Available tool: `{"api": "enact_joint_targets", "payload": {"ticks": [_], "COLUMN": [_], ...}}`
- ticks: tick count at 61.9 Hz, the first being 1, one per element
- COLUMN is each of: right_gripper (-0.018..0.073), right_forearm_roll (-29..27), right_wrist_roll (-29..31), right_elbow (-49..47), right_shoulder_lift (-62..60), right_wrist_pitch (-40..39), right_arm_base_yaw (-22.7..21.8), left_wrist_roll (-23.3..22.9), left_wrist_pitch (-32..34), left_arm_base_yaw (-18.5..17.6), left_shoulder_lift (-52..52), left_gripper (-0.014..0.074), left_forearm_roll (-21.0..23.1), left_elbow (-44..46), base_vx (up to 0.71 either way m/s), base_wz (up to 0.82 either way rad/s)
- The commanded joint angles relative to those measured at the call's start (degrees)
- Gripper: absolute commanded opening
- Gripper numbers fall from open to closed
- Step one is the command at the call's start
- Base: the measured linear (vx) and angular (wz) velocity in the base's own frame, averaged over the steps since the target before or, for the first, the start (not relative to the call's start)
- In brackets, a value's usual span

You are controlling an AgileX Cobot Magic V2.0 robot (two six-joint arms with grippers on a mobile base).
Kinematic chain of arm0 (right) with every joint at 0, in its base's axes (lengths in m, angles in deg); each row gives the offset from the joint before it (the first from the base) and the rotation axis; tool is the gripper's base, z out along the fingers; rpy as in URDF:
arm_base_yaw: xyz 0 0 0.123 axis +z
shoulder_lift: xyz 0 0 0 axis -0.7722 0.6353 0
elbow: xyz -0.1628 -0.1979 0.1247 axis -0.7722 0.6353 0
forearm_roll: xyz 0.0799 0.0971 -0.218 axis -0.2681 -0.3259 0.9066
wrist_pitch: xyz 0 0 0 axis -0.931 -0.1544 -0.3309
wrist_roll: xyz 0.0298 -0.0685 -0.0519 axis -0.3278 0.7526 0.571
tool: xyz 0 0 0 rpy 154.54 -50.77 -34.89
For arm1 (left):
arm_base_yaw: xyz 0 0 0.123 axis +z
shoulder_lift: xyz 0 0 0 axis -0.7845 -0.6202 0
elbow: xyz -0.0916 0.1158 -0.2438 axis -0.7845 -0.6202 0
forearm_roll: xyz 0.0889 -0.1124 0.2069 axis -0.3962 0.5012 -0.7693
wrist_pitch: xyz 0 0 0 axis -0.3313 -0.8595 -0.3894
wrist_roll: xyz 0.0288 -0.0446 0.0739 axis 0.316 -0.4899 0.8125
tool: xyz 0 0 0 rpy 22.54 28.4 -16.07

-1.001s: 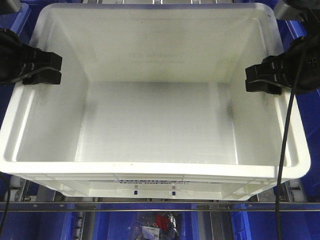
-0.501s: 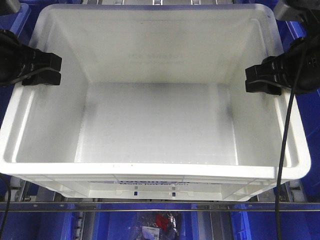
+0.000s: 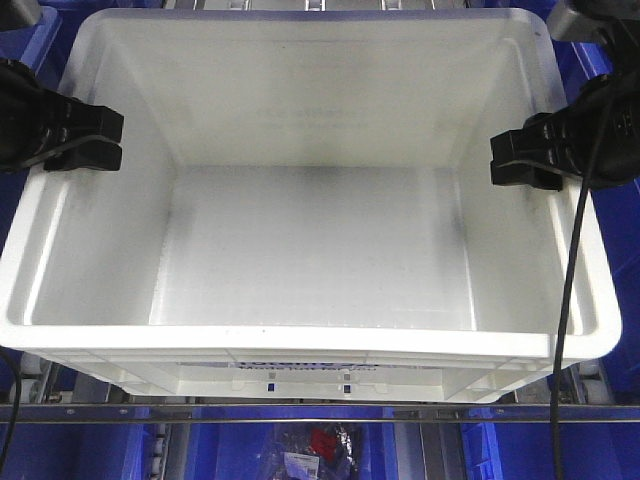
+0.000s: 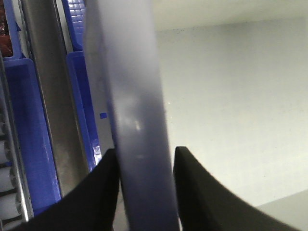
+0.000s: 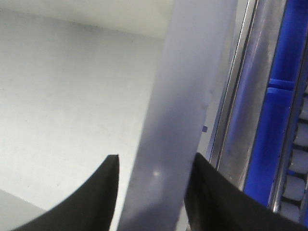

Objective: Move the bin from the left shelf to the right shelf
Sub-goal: 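Lift the gripped tote and pull it off the roller shelf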

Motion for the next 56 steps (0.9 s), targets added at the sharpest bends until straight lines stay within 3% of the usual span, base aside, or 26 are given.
{"api": "enact_joint_targets", "payload": {"ticks": [1, 56], "right_gripper": [-0.0004, -0.0004], "right_forearm_roll": [0.97, 0.97], "right_wrist_roll": [0.78, 0.78], "right_elbow": [-1.96, -1.96], "right_shoulder_lift": [-1.84, -1.84], "right_wrist_pitch": [-4.65, -4.77], "right_arm_base_yaw": [-0.3, -0.3], "left_wrist_roll": [3.04, 3.04], "left_wrist_pitch": [3.49, 3.49], "left_arm_base_yaw": [-0.42, -0.42], "left_shoulder_lift": [3.13, 3.13], "left_gripper": [-0.0004, -0.0004], "left_forearm_roll": [3.19, 3.19], "left_elbow": [2.29, 2.29], "base_vx": [0.0, -0.02], "base_wz": [0.0, -0.02]}}
